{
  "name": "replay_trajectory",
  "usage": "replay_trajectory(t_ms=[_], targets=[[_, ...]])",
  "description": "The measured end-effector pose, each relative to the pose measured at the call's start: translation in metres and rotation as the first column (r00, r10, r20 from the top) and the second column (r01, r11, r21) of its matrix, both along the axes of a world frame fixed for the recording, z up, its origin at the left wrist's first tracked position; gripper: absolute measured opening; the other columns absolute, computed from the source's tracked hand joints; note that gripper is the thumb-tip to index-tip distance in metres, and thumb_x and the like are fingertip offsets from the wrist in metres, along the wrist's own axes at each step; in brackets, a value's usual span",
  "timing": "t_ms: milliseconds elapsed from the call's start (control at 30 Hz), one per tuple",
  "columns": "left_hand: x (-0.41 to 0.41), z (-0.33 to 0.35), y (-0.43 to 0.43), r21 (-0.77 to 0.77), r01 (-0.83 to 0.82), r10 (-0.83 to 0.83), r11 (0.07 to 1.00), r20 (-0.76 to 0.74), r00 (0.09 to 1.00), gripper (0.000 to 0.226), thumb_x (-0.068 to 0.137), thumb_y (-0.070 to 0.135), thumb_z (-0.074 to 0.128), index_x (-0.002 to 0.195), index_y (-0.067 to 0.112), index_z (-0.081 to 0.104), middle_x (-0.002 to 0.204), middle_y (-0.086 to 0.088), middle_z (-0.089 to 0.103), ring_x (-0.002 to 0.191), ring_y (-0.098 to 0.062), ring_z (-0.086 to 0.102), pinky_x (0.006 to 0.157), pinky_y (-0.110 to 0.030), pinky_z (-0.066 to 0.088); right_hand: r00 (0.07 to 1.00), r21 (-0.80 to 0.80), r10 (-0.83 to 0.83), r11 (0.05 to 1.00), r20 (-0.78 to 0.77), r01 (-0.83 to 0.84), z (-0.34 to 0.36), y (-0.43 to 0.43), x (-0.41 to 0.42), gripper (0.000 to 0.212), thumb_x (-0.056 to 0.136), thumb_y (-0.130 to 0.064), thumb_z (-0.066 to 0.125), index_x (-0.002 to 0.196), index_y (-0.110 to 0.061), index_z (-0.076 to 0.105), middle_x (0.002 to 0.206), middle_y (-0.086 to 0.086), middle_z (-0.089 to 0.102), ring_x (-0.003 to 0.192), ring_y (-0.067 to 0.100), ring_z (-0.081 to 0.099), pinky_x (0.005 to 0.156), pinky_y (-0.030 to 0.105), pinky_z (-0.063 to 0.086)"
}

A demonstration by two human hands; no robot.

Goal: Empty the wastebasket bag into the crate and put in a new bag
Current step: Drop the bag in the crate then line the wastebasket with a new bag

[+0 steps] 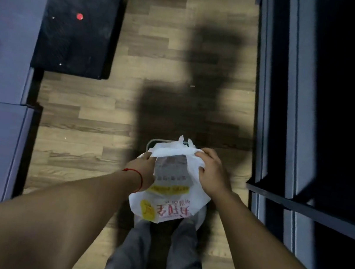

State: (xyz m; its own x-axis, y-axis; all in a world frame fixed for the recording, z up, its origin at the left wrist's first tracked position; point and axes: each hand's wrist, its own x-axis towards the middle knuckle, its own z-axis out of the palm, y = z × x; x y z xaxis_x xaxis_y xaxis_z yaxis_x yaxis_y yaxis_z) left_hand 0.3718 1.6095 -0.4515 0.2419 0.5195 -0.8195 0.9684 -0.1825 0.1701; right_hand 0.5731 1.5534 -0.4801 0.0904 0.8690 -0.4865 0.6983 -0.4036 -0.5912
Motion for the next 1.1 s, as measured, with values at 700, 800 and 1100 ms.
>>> replay_trajectory(t_ms=[700, 800, 1100], targets=[[-0.041, -0.203, 0.022, 0.096, -0.039, 0.020, 0.995, 0.191, 0.981, 0.032, 0.090, 0.054, 0.050, 0.113, 0.036, 0.064, 0.160, -0.003, 0.017, 0.146, -0.035, 0.014, 0.117, -0.056, 0.021, 0.974, -0.052, 0.211, 0.977, 0.079, -0.208, -0.213, 0.016, 0.003, 0.049, 0.093, -0.021, 0.053, 0.139, -0.036, 0.047, 0.138, 0.009, 0.043, 0.128, 0.031, 0.041, 0.104, 0.040, 0.036], [-0.041, -0.209, 0.025, 0.075, -0.308, 0.262, 0.948, 0.361, 0.895, 0.027, 0.092, 0.050, 0.048, 0.098, 0.024, 0.055, 0.131, -0.010, 0.049, 0.115, -0.031, 0.049, 0.092, -0.045, 0.045, 0.995, -0.009, 0.084, 0.996, -0.056, -0.085, -0.208, 0.025, 0.005, 0.035, 0.096, -0.026, 0.053, 0.131, -0.024, 0.052, 0.129, 0.009, 0.048, 0.117, 0.024, 0.050, 0.090, 0.030, 0.041], [-0.055, -0.223, 0.037, -0.130, -0.591, 0.602, 0.796, 0.274, 0.750, 0.039, 0.099, 0.042, 0.039, 0.106, 0.014, 0.065, 0.095, -0.008, 0.060, 0.088, -0.023, 0.053, 0.074, -0.030, 0.036, 0.977, -0.064, -0.159, 0.986, -0.143, 0.152, -0.198, 0.034, 0.010, 0.019, 0.103, -0.025, 0.036, 0.113, -0.011, 0.040, 0.096, 0.009, 0.053, 0.082, 0.021, 0.051, 0.068, 0.030, 0.034]])
